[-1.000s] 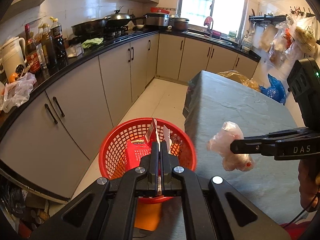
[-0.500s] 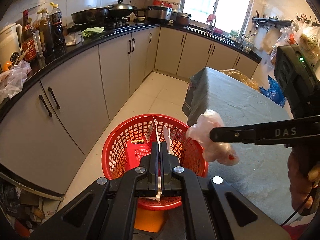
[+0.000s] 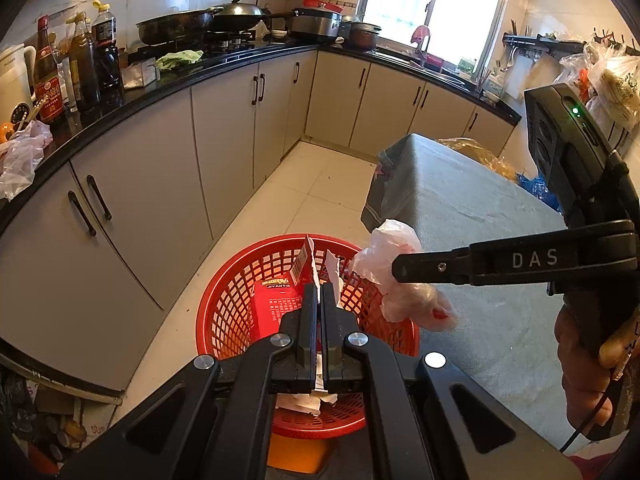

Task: Collect trash
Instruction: 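Carry the red box and plastic bag over the wastebasket and release both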

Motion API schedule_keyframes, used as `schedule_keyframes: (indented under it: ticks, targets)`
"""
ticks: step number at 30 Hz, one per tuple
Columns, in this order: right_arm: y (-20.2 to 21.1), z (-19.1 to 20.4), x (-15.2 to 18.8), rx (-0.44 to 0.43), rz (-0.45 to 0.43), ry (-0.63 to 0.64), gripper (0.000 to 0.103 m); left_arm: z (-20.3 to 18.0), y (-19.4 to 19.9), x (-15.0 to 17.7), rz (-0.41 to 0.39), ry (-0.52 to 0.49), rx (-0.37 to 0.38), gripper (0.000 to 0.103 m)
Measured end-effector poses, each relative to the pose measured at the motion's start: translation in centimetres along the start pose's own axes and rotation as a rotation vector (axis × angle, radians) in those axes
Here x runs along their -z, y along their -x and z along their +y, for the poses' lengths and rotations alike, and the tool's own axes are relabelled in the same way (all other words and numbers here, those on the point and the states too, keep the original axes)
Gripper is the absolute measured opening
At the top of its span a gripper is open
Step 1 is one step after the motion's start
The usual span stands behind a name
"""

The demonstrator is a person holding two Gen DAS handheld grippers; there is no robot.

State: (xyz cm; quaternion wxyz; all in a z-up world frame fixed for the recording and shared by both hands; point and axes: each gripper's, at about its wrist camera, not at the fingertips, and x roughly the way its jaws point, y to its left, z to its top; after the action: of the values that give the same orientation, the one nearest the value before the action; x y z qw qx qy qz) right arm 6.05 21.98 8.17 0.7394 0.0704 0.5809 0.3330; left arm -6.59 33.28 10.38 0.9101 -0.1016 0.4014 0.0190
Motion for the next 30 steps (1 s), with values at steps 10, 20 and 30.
schedule_keyframes:
  ticks: [10, 20, 30]
  targets:
    - [-0.3, 0.0, -0.3, -0.01, -0.001, -0.01, 0.03, 0.3, -0.4, 0.0, 0.011, 0.01, -0.007, 0.001]
    - [1.5, -0.1, 0.1, -0.005, -0.031, -0.019, 0.034, 0.2, 0.3, 0.2, -0.013, 0.029, -0.026, 0.039]
    - [4.7, -0.5, 1.7, 0.038, -0.084, -0.008, 0.047, 0.0, 1.6, 0.4, -0.051, 0.059, -0.08, 0.069]
